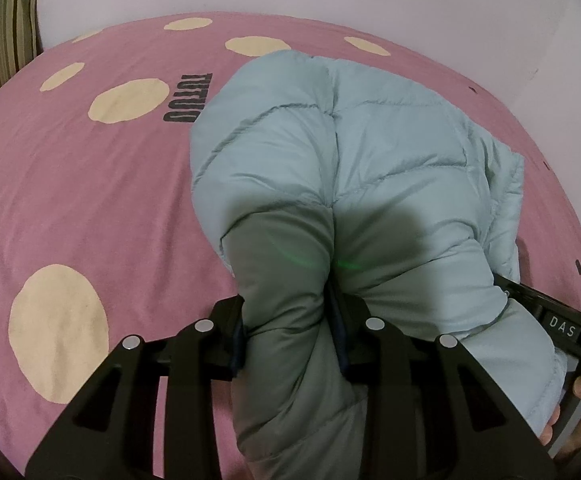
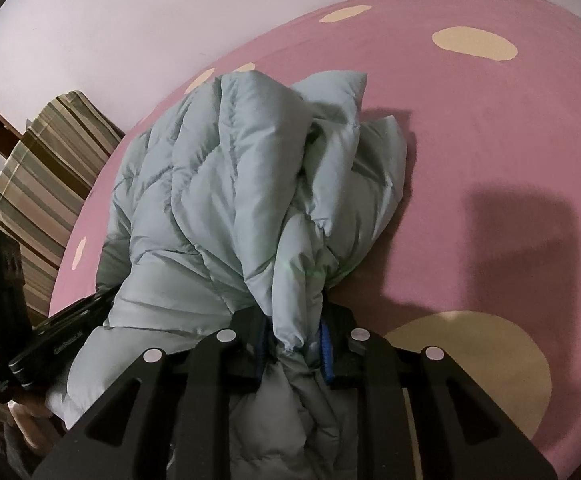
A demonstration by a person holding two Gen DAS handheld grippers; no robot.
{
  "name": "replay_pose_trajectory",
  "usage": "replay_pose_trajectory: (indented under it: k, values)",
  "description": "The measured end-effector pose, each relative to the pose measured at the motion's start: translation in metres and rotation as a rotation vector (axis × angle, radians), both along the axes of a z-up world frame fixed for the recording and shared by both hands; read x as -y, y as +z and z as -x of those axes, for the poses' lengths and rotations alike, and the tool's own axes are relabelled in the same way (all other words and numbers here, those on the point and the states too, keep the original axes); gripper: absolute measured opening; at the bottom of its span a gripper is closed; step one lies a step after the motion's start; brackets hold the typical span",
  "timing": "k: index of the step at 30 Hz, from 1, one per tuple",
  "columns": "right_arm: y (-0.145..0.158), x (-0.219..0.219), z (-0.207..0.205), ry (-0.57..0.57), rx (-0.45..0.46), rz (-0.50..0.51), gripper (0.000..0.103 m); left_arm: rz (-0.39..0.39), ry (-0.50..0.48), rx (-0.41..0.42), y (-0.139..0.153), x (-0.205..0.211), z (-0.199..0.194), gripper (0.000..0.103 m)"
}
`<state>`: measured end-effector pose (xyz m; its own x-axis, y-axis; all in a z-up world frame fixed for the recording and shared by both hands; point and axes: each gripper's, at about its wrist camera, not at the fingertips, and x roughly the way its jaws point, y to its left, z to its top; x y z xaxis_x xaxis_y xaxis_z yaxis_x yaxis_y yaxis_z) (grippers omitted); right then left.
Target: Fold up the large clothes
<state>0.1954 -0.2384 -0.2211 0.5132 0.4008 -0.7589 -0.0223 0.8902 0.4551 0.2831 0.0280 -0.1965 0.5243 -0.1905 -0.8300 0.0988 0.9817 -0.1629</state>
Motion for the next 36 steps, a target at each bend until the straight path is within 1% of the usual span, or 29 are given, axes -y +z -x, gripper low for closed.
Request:
replay_pose_trajectory:
  k: [2, 3, 5, 7, 10, 14, 16, 17, 19, 20, 23, 26, 29, 32, 33, 34, 35, 36]
  values:
    - [0.002, 0.002, 0.000, -0.005, 0.001, 0.007, 0.028, -0.006, 0.003, 0.004, 0.001, 0.001, 0.003, 0.038]
    - [0.004, 0.002, 0.000, -0.012, 0.000, 0.006, 0.029, -0.009, 0.005, 0.007, 0.001, 0.001, 0.004, 0.039]
    - [0.007, 0.001, 0.003, -0.027, 0.007, 0.008, 0.034, -0.010, 0.009, 0.014, 0.005, 0.000, 0.008, 0.041]
    - [0.009, 0.003, 0.007, -0.034, 0.016, 0.019, 0.036, -0.007, 0.017, 0.021, 0.009, -0.001, 0.013, 0.043]
    - [0.011, 0.006, 0.014, -0.049, 0.026, 0.045, 0.044, -0.015, 0.035, 0.038, 0.016, -0.004, 0.024, 0.046]
    - [0.016, 0.016, 0.024, -0.082, 0.033, 0.023, 0.046, -0.021, 0.080, 0.105, 0.031, -0.009, 0.046, 0.050]
    - [0.018, 0.019, 0.029, -0.095, 0.038, 0.030, 0.048, -0.027, 0.072, 0.111, 0.033, -0.008, 0.052, 0.051]
    - [0.018, 0.021, 0.031, -0.102, 0.038, 0.038, 0.050, -0.035, 0.060, 0.107, 0.033, -0.006, 0.053, 0.053]
    - [0.020, 0.024, 0.034, -0.120, 0.037, 0.046, 0.050, -0.072, 0.038, 0.104, 0.030, -0.001, 0.055, 0.056]
    - [0.021, 0.025, 0.035, -0.129, 0.036, 0.046, 0.051, -0.098, 0.038, 0.113, 0.030, 0.000, 0.057, 0.058]
    - [0.027, 0.031, 0.041, -0.165, 0.038, 0.070, 0.052, -0.129, 0.042, 0.137, 0.037, 0.001, 0.064, 0.062]
    - [0.039, 0.037, 0.052, -0.216, 0.065, 0.116, 0.052, -0.152, 0.059, 0.178, 0.049, 0.000, 0.071, 0.068]
    - [0.055, 0.039, 0.061, -0.240, 0.095, 0.140, 0.052, -0.141, 0.071, 0.198, 0.061, -0.002, 0.077, 0.071]
    - [0.073, 0.034, 0.071, -0.240, 0.127, 0.163, 0.053, -0.139, 0.082, 0.207, 0.070, -0.001, 0.085, 0.072]
    - [0.080, 0.030, 0.077, -0.234, 0.144, 0.179, 0.055, -0.140, 0.084, 0.209, 0.073, -0.001, 0.087, 0.072]
    - [0.087, 0.026, 0.081, -0.229, 0.160, 0.195, 0.062, -0.139, 0.087, 0.215, 0.077, 0.000, 0.091, 0.073]
    - [0.094, 0.021, 0.087, -0.226, 0.181, 0.213, 0.067, -0.136, 0.089, 0.226, 0.082, 0.000, 0.095, 0.078]
    - [0.098, 0.018, 0.090, -0.223, 0.197, 0.224, 0.068, -0.138, 0.095, 0.239, 0.086, 0.001, 0.099, 0.081]
